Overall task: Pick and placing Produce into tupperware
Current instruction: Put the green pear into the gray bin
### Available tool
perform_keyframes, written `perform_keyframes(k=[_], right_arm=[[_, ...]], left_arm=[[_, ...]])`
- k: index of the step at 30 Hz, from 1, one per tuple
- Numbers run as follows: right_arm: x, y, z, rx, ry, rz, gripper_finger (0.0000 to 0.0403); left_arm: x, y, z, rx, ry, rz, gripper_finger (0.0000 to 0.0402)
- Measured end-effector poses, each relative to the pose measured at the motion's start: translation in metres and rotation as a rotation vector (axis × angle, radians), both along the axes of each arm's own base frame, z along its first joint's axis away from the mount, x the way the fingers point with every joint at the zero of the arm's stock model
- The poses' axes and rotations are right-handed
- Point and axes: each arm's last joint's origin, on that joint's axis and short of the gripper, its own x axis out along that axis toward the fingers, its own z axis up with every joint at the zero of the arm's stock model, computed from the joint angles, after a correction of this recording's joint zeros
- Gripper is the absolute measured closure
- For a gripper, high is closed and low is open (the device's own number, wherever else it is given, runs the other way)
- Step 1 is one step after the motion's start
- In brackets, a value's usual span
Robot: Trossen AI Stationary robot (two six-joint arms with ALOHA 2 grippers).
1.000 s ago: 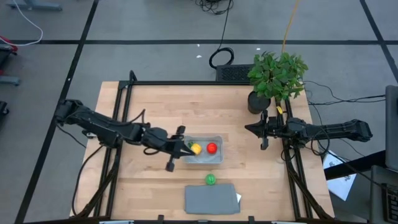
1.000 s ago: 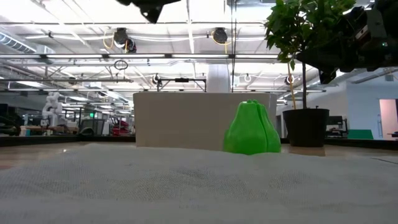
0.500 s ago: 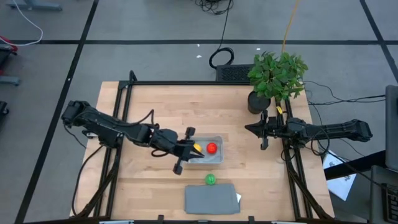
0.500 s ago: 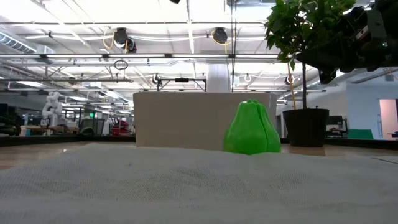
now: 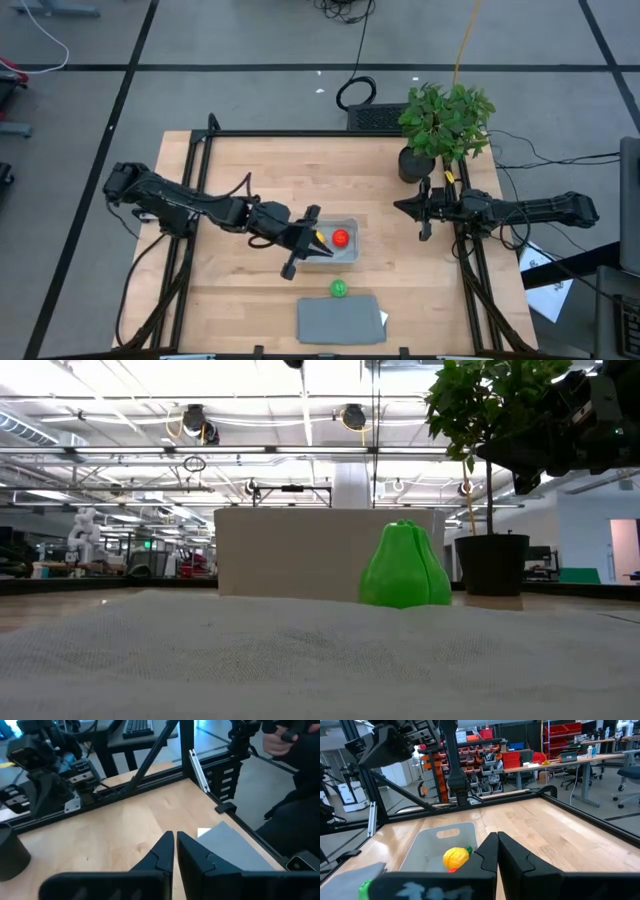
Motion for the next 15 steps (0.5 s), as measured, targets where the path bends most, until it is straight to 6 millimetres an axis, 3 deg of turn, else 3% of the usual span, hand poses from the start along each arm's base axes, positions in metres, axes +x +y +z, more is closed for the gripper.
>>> perform_keyframes(k=[5,10,15], right_arm=[[0.0,0.0,0.001,-0.001,-0.007,0.0,0.0403],[0.0,0.0,0.001,-0.001,-0.007,0.0,0.0403],[0.0,0.0,0.001,0.001,-0.006,0.0,0.0403]], left_arm=[[0.028,-0.005,-0.001,-0.005,0.058,-0.03,0.0339],[0.063,-0.016,-0.008,0.022,0.182,-0.139,0.028],[0.083,-0.023,-0.021,0.099,0.297,-0.191,0.0217]])
